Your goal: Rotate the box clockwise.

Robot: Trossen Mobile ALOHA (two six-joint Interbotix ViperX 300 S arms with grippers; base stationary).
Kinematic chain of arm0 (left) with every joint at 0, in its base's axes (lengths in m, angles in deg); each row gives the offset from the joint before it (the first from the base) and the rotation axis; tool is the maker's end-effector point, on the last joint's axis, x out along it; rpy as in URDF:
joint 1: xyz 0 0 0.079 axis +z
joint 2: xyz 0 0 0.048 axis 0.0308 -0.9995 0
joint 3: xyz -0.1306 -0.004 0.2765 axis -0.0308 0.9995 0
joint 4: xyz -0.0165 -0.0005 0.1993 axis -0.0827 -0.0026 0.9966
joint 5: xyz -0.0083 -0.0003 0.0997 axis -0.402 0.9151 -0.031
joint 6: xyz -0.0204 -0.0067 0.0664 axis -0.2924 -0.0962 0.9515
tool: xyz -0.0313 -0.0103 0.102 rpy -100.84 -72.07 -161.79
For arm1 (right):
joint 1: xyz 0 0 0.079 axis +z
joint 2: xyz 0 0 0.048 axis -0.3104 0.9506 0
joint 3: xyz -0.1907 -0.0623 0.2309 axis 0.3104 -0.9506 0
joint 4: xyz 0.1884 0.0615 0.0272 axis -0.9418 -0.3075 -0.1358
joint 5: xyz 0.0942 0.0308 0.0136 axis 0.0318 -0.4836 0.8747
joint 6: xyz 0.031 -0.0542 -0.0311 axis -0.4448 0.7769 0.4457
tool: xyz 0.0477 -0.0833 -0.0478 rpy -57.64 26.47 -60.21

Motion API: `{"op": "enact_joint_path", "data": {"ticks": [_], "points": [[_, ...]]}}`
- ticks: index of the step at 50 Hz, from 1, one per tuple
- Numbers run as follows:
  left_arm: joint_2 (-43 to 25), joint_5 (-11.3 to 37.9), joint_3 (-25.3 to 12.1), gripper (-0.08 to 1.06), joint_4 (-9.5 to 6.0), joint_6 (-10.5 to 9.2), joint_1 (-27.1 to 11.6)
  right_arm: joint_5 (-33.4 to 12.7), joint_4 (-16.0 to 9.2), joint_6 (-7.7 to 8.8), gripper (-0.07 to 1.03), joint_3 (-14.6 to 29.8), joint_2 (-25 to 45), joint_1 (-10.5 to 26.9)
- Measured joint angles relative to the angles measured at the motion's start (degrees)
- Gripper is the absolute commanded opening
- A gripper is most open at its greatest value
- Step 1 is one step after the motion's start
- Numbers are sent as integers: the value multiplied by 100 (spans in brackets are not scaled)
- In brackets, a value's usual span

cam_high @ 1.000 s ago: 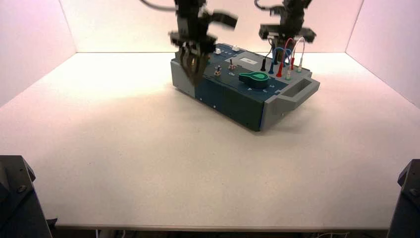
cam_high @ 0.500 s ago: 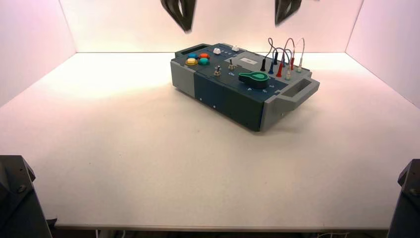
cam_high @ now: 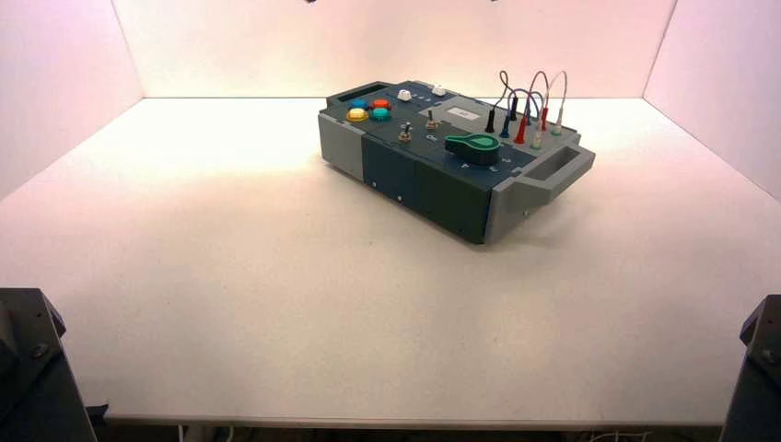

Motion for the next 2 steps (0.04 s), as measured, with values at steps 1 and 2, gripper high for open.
{"op": "enact_joint_path", "data": {"ticks": [1,2], "points": [[9,-9,18,-3,0,0,0,26,-18,0,-2,-97,-79,53],[53,-35,62,-3,-9,-18,0,26,-26,0,-2,-105,-79,53]]}}
